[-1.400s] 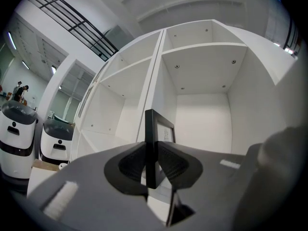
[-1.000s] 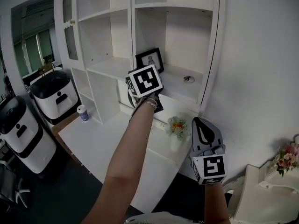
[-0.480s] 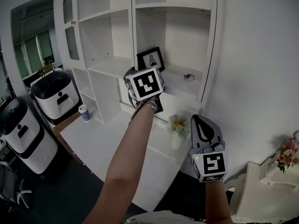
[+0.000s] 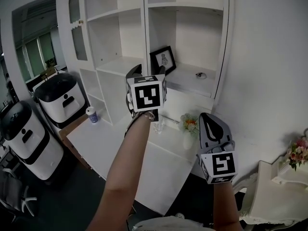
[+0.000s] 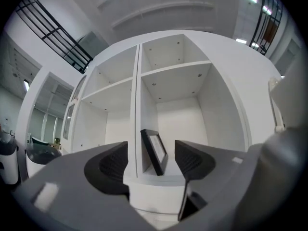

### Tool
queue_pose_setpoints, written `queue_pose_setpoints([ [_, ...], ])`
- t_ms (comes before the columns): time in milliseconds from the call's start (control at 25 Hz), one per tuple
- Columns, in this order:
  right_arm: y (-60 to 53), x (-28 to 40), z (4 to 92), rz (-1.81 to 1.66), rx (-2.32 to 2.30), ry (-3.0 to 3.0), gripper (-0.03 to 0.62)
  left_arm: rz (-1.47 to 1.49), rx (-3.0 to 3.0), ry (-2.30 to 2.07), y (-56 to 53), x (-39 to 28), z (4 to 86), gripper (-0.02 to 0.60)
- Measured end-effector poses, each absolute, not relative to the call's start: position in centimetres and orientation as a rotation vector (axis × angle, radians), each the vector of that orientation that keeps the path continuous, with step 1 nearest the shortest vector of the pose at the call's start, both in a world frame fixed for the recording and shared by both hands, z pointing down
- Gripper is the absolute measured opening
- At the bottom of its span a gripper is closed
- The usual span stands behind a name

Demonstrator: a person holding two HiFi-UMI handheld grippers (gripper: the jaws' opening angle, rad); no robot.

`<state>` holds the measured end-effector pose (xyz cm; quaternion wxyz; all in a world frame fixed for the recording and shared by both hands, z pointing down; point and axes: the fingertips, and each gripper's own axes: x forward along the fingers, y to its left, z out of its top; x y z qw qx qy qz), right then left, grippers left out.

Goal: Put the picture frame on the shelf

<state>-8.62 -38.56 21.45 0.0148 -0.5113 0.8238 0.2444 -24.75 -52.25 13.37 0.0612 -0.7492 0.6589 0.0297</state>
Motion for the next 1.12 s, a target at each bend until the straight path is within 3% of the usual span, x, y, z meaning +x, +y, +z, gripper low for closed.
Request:
queue_pose_setpoints([
  [1120, -31.9, -13.4, 20.6, 0.838, -1.701, 2.502, 0.009, 0.165, -2.334, 1.544, -39.3, -29.6, 18.9, 0.294],
])
